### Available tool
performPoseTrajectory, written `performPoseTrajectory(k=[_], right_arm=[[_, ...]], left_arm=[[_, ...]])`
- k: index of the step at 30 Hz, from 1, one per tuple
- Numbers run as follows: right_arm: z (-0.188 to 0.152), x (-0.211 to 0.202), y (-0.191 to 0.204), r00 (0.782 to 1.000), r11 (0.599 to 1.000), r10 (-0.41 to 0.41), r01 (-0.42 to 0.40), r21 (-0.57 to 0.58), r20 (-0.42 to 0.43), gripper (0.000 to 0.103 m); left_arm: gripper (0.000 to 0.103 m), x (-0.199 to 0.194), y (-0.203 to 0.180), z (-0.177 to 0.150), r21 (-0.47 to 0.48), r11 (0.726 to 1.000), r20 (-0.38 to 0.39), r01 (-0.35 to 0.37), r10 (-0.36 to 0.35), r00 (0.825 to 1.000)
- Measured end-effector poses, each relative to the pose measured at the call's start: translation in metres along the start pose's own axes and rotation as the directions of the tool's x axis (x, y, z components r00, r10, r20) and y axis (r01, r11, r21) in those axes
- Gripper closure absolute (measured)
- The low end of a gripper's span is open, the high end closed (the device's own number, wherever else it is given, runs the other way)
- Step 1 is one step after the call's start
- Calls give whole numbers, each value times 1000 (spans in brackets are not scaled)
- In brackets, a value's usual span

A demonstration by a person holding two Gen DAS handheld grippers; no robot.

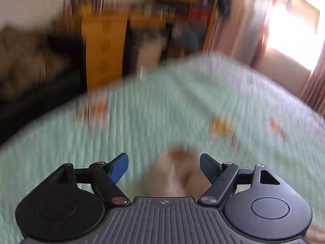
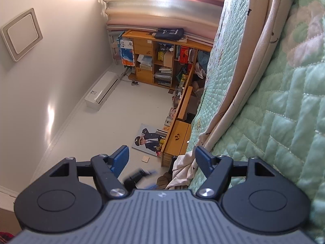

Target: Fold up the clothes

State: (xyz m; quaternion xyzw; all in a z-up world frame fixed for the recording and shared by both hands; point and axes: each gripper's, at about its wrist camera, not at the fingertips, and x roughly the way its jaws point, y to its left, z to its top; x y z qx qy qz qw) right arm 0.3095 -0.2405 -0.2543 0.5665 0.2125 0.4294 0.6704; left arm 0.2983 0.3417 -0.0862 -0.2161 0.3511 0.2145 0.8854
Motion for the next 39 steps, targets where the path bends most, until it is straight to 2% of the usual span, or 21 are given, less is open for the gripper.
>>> performPoseTrajectory(k=[2, 8, 10, 12, 14, 15, 17, 20, 21, 22, 23, 25, 26, 29, 31, 32, 33, 36, 37, 38, 39], right_arm=[[0, -1, 1, 1000, 1000, 0, 0, 0, 0, 30], [0, 0, 1, 1000, 1000, 0, 0, 1, 0, 30], [0, 1, 1, 1000, 1000, 0, 0, 2, 0, 30], [0, 1, 2, 1000, 1000, -1, 1, 1, 0, 30], [0, 0, 1, 1000, 1000, -1, 1, 1, 0, 30], [0, 0, 1, 1000, 1000, -1, 1, 1, 0, 30], [0, 0, 1, 1000, 1000, -1, 1, -1, 0, 30], [0, -2, 0, 1000, 1000, 3, -3, 2, 1, 30], [1, -3, 0, 1000, 1000, 4, -4, 5, 1, 30], [1, -4, 0, 1000, 1000, 5, -5, 7, 1, 30], [1, -4, 0, 1000, 1000, 7, -7, 10, 2, 30], [1, -5, -1, 1000, 1000, 11, -11, 18, 4, 30], [1, -5, -1, 1000, 1000, 13, -13, 21, 5, 30], [1, -6, -2, 1000, 999, 17, -17, 27, 8, 30], [1, -7, -1, 1000, 1000, 16, -17, 27, 9, 30], [1, -7, -1, 1000, 1000, 16, -17, 26, 9, 30], [1, -7, -1, 1000, 999, 17, -17, 27, 9, 30], [0, -8, -1, 1000, 999, 19, -19, 29, 10, 30], [0, -9, -1, 1000, 999, 19, -19, 30, 10, 30], [1, -9, -1, 1000, 999, 19, -19, 30, 10, 30], [1, -9, -1, 1000, 999, 19, -20, 31, 10, 30]], left_arm=[[26, 11, 16, -18, -80, 997, -54, -1, -3, 999], [15, 25, 12, -44, -174, 982, -45, 68, -77, 996], [28, 32, 5, -41, -207, 968, -2, 144, -147, 989], [88, 32, -17, -33, -127, 982, 32, 138, -135, 990], [90, 25, -63, -29, 85, 988, 58, 127, -132, 990], [90, 21, -95, -34, 195, 962, 37, 191, -202, 979], [88, 10, -162, -56, 349, 860, -93, 372, -363, 927], [68, -29, -240, -118, 567, 633, -274, 527, -458, 846], [60, -40, -249, -141, 580, 560, -359, 591, -475, 803], [57, -46, -253, -157, 572, 529, -424, 628, -464, 777], [55, -51, -249, -169, 556, 537, -443, 635, -455, 772], [55, -60, -224, -179, 518, 579, -421, 630, -468, 777], [53, -65, -209, -178, 516, 603, -383, 608, -472, 794], [42, -82, -178, -171, 612, 642, -212, 462, -429, 878], [41, -87, -180, -162, 711, 617, -119, 338, -368, 922], [41, -89, -186, -160, 768, 579, -75, 274, -344, 936], [40, -91, -194, -161, 830, 515, -31, 213, -339, 940], [29, -89, -224, -160, 958, 273, 26, 93, -402, 915], [28, -82, -233, -153, 971, 227, 24, 78, -413, 910], [26, -73, -239, -143, 974, 212, 8, 84, -400, 916], [26, -64, -243, -130, 966, 233, -16, 111, -375, 927]])
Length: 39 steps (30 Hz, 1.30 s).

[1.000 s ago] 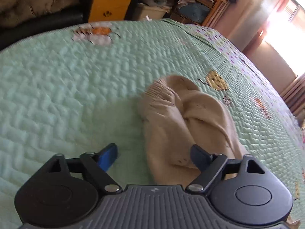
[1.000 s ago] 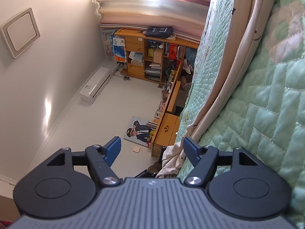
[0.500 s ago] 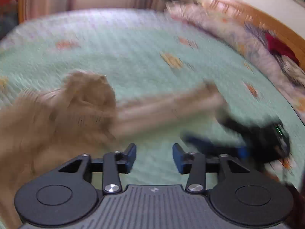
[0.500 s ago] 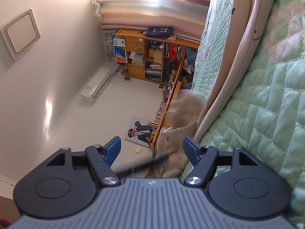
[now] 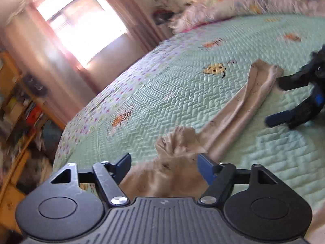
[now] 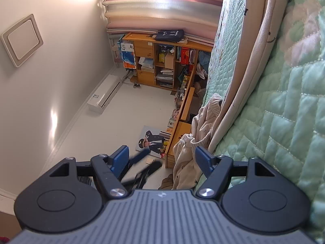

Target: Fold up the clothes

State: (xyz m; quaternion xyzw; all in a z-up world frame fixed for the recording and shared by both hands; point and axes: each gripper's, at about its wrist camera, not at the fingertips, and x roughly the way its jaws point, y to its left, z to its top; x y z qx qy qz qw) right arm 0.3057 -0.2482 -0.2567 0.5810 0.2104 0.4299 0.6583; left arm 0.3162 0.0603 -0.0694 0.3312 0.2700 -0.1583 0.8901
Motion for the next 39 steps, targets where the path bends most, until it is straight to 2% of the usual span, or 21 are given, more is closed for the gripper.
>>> performPoseTrajectory(k=[1, 3, 7, 8, 9, 12, 14, 16, 20, 21, 22, 23, 24, 26, 27, 29, 30, 32, 33, 37, 39], right_arm=[[0, 0, 0, 1000, 1000, 0, 0, 1, 0, 30], [1, 0, 0, 1000, 1000, 1, -1, 4, 0, 30], [1, 0, -1, 1000, 1000, 4, -4, 8, 1, 29], [1, 0, -2, 1000, 1000, 5, -5, 9, 1, 29], [2, -1, -2, 1000, 1000, 5, -5, 9, 1, 29], [2, -1, -2, 1000, 1000, 6, -6, 9, 0, 29], [2, 0, -2, 1000, 1000, 6, -7, 10, 1, 29], [2, 0, -2, 1000, 1000, 7, -7, 10, 2, 29], [2, 0, -2, 1000, 1000, 8, -8, 10, 2, 29], [2, 0, -1, 1000, 1000, 8, -8, 10, 2, 29], [2, 0, -1, 1000, 1000, 7, -7, 10, 2, 29], [2, 0, -1, 1000, 1000, 7, -7, 10, 2, 29], [2, 0, -1, 1000, 1000, 7, -7, 10, 3, 29], [2, 0, -2, 1000, 1000, 7, -7, 10, 2, 29], [2, 0, -2, 1000, 1000, 7, -7, 10, 2, 29], [2, 0, -2, 1000, 1000, 8, -8, 10, 2, 29], [2, 0, -2, 1000, 1000, 8, -8, 10, 2, 29], [2, 0, -2, 1000, 1000, 8, -8, 10, 3, 29], [2, 0, -2, 1000, 1000, 7, -8, 10, 3, 29], [2, 0, -2, 1000, 1000, 7, -7, 10, 3, 29], [2, 0, -2, 1000, 1000, 7, -8, 10, 3, 29]], left_arm=[[24, 7, 15, 1, -59, 998, -23, 24, -26, 999], [20, 21, 47, -5, -194, 976, -56, 98, -111, 992], [18, 51, 84, -20, -351, 928, -119, 121, -173, 978], [16, 60, 92, -23, -408, 904, -120, 126, -190, 974], [13, 66, 101, -27, -479, 867, -111, 136, -214, 971], [9, 86, 120, -39, -669, 719, -55, 188, -300, 952], [9, 96, 124, -47, -725, 665, -63, 179, -323, 944], [9, 104, 121, -56, -747, 643, -88, 167, -345, 934], [30, 106, 113, -59, -731, 664, -101, 158, -334, 937], [47, 102, 113, -57, -727, 668, -96, 158, -327, 940], [56, 97, 111, -54, -719, 677, -91, 158, -317, 944], [66, 89, 107, -48, -692, 706, -92, 150, -292, 952], [68, 77, 99, -41, -642, 753, -85, 145, -258, 962], [74, 53, 68, -28, -485, 862, -65, 145, -201, 977], [75, 41, 52, -22, -398, 907, -52, 140, -174, 983], [75, 19, 14, -17, -205, 974, -35, 94, -103, 994], [75, 13, -3, -17, -119, 991, -26, 64, -67, 997], [73, 3, -34, -19, 25, 1000, -1, 18, -18, 1000], [72, -1, -45, -21, 66, 998, 12, 25, -26, 1000], [64, -7, -78, -22, 178, 975, -4, 130, -132, 991], [61, -4, -88, -25, 209, 966, -36, 151, -146, 989]])
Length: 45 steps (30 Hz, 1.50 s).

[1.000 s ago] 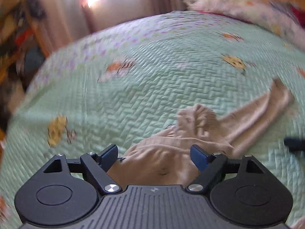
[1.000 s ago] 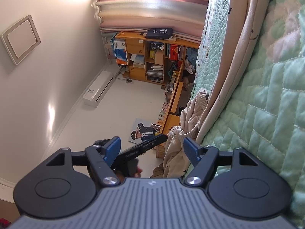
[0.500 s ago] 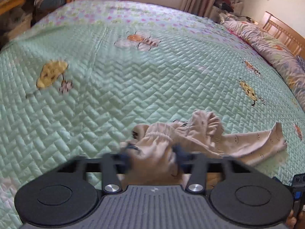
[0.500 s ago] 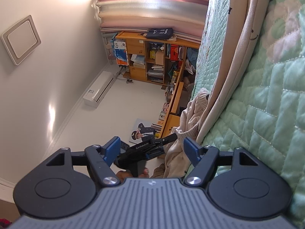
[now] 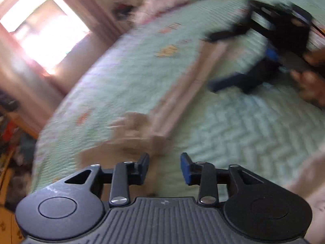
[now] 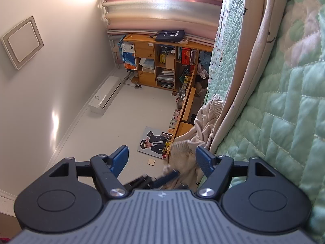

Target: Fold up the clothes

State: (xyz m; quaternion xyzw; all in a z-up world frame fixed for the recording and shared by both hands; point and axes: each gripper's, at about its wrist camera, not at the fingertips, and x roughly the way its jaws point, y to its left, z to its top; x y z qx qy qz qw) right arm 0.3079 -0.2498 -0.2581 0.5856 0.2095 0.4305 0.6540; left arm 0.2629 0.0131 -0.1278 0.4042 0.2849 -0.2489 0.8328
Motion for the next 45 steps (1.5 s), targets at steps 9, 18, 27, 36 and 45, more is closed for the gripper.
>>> performPoseTrajectory(k=[9, 18, 27, 36, 45], right_arm=[[1, -1, 0, 1000, 1000, 0, 0, 1, 0, 29], [1, 0, 1, 1000, 1000, 1, -1, 1, 0, 29], [1, 1, 2, 1000, 1000, 1, -1, 0, 1, 29], [3, 4, 4, 1000, 1000, -3, 3, -3, 0, 28], [1, 3, 4, 1000, 1000, 3, -3, -2, -1, 28]], left_arm=[[18, -13, 101, -10, -368, 895, 42, -253, 288, 957], [78, 52, 172, -68, -714, 700, -55, 19, -84, 995], [95, -50, 122, -29, -472, 783, -77, -404, 420, 904], [40, -144, 198, -191, -626, 225, -565, -746, 528, 634], [18, -175, 123, -252, -764, 55, -583, -643, 369, 724]])
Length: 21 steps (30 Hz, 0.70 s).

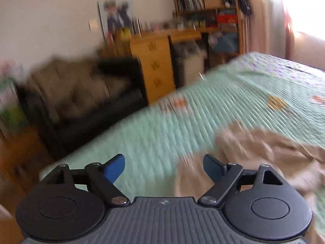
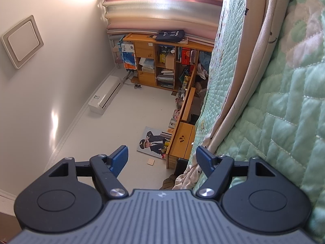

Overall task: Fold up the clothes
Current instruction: 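Lower the top onto the quilt and open both grippers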

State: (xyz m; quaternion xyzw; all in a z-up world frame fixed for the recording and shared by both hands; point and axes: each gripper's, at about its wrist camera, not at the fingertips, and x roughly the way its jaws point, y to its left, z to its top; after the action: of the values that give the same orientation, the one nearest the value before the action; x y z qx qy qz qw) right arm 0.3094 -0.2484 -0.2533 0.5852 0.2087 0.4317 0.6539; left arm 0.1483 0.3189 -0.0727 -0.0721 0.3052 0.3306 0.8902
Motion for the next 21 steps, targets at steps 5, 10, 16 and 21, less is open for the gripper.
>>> performPoseTrajectory(k=[5, 10, 16, 21], right_arm=[[0, -1, 0, 1000, 1000, 6, -6, 2, -2, 25], [-1, -2, 3, 1000, 1000, 8, -8, 2, -1, 21], [-13, -2, 35, 998, 997, -37, 34, -69, -47, 16], [-42, -13, 114, 988, 960, -125, 98, -262, -89, 16]], left_arm=[[17, -7, -3, -50, -92, 988, -79, 126, -133, 988], [16, 12, -2, -66, -180, 980, -87, 90, -107, 990], [2, 37, -20, -68, -111, 981, -104, 162, -173, 979], [3, 28, -17, -69, -175, 959, -95, 221, -240, 966]])
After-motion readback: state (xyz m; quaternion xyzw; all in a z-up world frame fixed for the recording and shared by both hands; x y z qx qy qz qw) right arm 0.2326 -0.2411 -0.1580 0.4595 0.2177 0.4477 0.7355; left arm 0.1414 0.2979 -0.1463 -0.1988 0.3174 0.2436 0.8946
